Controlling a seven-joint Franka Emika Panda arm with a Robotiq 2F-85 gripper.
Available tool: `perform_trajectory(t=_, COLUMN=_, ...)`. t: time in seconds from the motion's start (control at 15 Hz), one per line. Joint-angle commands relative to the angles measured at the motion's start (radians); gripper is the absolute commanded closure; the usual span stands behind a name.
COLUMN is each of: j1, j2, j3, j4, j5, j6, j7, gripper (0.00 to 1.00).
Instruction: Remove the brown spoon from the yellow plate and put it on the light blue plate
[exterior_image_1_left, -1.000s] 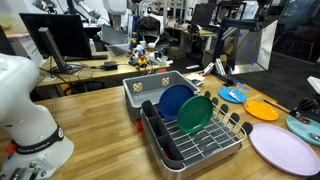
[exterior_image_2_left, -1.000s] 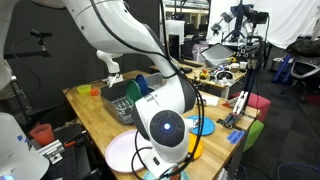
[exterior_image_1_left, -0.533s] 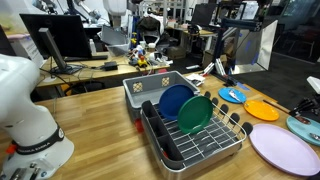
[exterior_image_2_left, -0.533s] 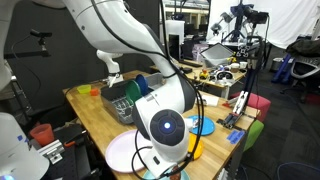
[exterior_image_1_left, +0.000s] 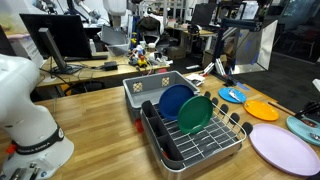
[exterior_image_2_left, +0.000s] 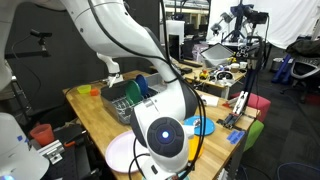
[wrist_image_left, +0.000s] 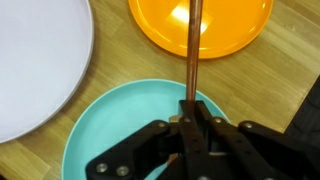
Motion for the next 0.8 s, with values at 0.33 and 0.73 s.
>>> perform_trajectory(t=0.33, j1=-0.051, j2=0.067, j3=-0.007, j4=0.051, j5=0.029, j6=-0.027, j7=0.013, gripper=0.98)
perform_trajectory(t=0.73, j1=-0.075, j2=0.091, j3=-0.008, j4=0.078, j5=0.040, j6=-0.023, j7=0.032, gripper=0.98)
